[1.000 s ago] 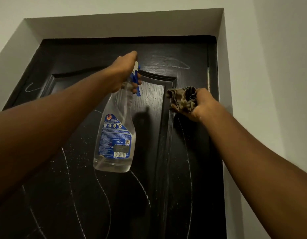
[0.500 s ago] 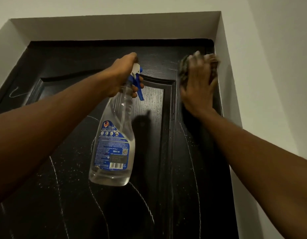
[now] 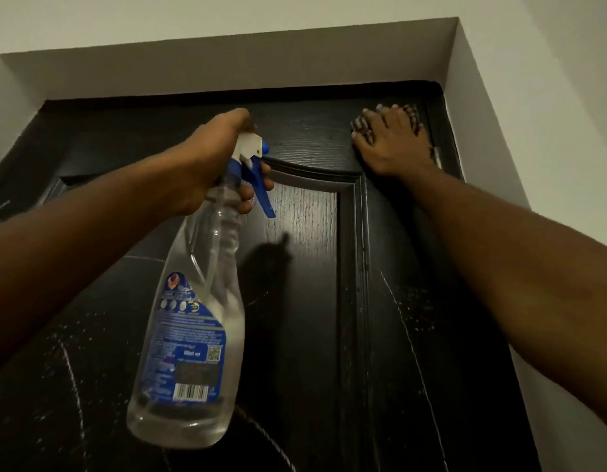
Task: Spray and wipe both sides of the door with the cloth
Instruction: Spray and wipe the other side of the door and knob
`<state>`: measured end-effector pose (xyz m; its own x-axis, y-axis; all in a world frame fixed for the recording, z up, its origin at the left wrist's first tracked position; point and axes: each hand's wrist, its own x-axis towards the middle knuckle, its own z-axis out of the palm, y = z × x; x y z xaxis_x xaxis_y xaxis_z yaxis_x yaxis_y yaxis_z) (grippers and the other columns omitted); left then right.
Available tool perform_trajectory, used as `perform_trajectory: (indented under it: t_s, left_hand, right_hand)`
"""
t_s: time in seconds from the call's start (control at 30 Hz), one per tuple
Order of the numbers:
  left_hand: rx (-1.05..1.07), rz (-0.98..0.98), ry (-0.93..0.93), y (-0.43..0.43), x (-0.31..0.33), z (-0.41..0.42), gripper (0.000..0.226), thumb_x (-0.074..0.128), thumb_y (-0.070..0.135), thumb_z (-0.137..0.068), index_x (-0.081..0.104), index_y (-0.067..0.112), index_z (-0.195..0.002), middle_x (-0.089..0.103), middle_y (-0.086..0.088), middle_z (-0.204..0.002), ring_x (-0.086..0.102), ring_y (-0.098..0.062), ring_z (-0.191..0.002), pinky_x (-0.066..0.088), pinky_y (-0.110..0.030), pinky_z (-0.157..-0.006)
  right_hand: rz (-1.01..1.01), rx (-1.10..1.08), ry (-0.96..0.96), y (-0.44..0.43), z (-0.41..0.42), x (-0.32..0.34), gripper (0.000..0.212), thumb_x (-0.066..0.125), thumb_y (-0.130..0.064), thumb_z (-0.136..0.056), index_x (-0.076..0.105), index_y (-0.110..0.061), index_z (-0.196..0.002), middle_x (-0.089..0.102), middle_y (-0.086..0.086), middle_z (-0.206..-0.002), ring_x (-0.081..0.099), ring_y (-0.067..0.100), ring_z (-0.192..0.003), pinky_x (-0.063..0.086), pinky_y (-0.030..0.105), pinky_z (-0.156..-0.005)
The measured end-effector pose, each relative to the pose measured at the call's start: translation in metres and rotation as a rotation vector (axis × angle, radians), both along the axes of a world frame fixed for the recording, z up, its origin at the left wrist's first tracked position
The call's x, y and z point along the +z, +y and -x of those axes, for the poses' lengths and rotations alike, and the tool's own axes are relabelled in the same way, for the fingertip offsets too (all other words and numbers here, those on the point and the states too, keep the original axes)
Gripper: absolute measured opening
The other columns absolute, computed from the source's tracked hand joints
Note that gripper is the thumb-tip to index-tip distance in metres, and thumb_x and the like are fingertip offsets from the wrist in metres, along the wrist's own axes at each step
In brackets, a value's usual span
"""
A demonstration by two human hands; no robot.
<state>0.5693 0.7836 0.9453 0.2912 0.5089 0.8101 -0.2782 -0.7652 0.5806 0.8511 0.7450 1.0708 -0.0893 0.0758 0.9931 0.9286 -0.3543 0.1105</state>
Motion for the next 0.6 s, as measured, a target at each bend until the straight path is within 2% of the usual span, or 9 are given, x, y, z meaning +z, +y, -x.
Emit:
perform_trajectory:
  t_s: [0.1,0.17,0.23,0.3,0.33,0.4,0.5,0.53,0.6]
  left_hand:
    - [-0.005,0.006,-0.019,0.002,0.014,0.000,0.039,0.037,0.045,-0.100,0.059,0.014,-0.103,0.068,-0.011,-0.079,0.056,-0.015,-0.052,0.046,-0.022,-0.042]
    - [0.002,0.003,-0.025,0.002,0.024,0.000,0.038,0.036,0.044,-0.101,0.059,0.014,-0.103,0.066,-0.010,-0.081,0.057,-0.012,-0.045,0.047,-0.021,-0.043]
    - [0.016,-0.002,-0.034,0.003,0.032,-0.001,0.037,0.035,0.044,-0.101,0.058,0.015,-0.103,0.065,-0.009,-0.082,0.057,-0.011,-0.043,0.046,-0.021,-0.045]
    - [0.015,-0.004,-0.045,0.003,0.037,0.000,0.036,0.035,0.043,-0.101,0.057,0.015,-0.103,0.064,-0.008,-0.083,0.060,-0.010,-0.043,0.047,-0.021,-0.043]
    - [0.015,-0.006,-0.050,0.004,0.039,0.001,0.036,0.035,0.043,-0.101,0.057,0.015,-0.103,0.064,-0.008,-0.083,0.061,-0.010,-0.044,0.047,-0.021,-0.042]
    - [0.019,-0.001,-0.059,0.005,0.039,0.003,0.035,0.035,0.043,-0.101,0.057,0.015,-0.103,0.064,-0.008,-0.082,0.061,-0.010,-0.044,0.046,-0.021,-0.040]
    - [0.022,0.022,-0.066,0.015,0.038,0.007,0.035,0.037,0.043,-0.100,0.058,0.015,-0.106,0.065,-0.010,-0.085,0.062,-0.012,-0.046,0.046,-0.022,-0.039]
    - [0.026,0.027,-0.064,0.019,0.037,0.008,0.035,0.037,0.043,-0.100,0.058,0.015,-0.106,0.065,-0.010,-0.085,0.063,-0.012,-0.048,0.046,-0.023,-0.039]
    - [0.037,0.033,-0.057,0.024,0.035,0.012,0.035,0.037,0.043,-0.101,0.057,0.015,-0.107,0.065,-0.010,-0.087,0.062,-0.011,-0.046,0.047,-0.023,-0.039]
  right_hand:
    - [-0.092,-0.027,0.076,0.023,0.025,0.012,0.063,0.029,-0.052,-0.105,0.021,-0.024,-0.161,0.013,0.005,-0.169,0.006,0.027,-0.156,0.005,0.066,-0.120]
    - [0.031,-0.033,-0.135,0.037,0.041,0.003,0.061,0.032,-0.053,-0.104,0.024,-0.028,-0.159,0.017,0.002,-0.168,0.009,0.022,-0.156,0.005,0.061,-0.120]
    - [0.287,-0.049,-0.429,0.033,0.043,-0.002,0.059,0.037,-0.057,-0.104,0.028,-0.035,-0.158,0.023,-0.005,-0.167,0.014,0.015,-0.154,0.010,0.049,-0.122]
    - [0.318,-0.058,-0.549,0.019,0.026,0.013,0.060,0.036,-0.062,-0.101,0.032,-0.037,-0.156,0.029,-0.007,-0.165,0.021,0.015,-0.152,0.017,0.042,-0.120]
    - [0.219,-0.060,-0.502,0.015,0.016,0.026,0.062,0.033,-0.063,-0.100,0.035,-0.035,-0.155,0.032,-0.006,-0.164,0.024,0.018,-0.152,0.019,0.043,-0.120]
    - [-0.042,-0.039,-0.228,0.001,-0.005,0.052,0.063,0.030,-0.060,-0.100,0.036,-0.030,-0.155,0.033,0.001,-0.163,0.024,0.023,-0.152,0.019,0.050,-0.122]
    - [-0.226,-0.028,0.150,0.010,0.005,0.062,0.060,0.030,-0.048,-0.106,0.027,-0.021,-0.159,0.021,0.009,-0.167,0.012,0.028,-0.155,0.010,0.062,-0.120]
    - [-0.218,-0.046,0.159,0.019,0.020,0.056,0.060,0.029,-0.047,-0.106,0.022,-0.021,-0.160,0.016,0.009,-0.168,0.009,0.029,-0.155,0.007,0.064,-0.120]
    - [-0.068,-0.053,-0.045,0.037,0.049,0.036,0.061,0.030,-0.049,-0.105,0.021,-0.025,-0.161,0.016,0.004,-0.169,0.009,0.024,-0.156,0.007,0.060,-0.120]
